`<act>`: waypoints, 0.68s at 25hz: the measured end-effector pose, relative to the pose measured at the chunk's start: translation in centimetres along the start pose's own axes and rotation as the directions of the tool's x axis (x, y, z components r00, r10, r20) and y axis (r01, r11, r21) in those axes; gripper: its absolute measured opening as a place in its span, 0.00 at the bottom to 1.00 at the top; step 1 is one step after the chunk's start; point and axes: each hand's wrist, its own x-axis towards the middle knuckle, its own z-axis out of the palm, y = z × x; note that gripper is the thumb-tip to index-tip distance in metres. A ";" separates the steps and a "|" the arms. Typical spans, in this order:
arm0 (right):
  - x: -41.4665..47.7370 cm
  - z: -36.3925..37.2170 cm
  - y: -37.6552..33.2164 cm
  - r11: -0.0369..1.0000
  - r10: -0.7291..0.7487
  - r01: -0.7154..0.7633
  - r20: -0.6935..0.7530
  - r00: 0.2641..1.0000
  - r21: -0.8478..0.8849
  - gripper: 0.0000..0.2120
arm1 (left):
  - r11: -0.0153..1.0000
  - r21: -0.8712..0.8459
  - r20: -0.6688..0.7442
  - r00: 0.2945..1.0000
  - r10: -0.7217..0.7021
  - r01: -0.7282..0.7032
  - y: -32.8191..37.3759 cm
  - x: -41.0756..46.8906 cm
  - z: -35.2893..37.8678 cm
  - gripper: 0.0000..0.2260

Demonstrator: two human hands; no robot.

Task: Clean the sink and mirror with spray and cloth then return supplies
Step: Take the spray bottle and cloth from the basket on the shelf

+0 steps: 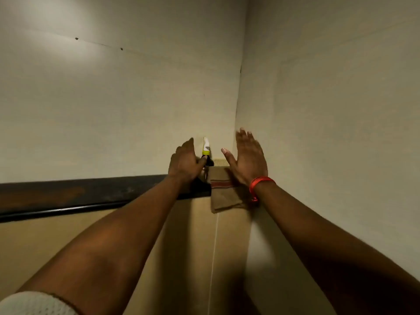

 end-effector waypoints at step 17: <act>8.5 7.2 9.8 0.900 -0.043 -0.088 0.288 0.957 0.426 0.09 | 0.964 -0.057 0.036 0.966 -0.258 0.260 -0.8 10.5 11.6 0.17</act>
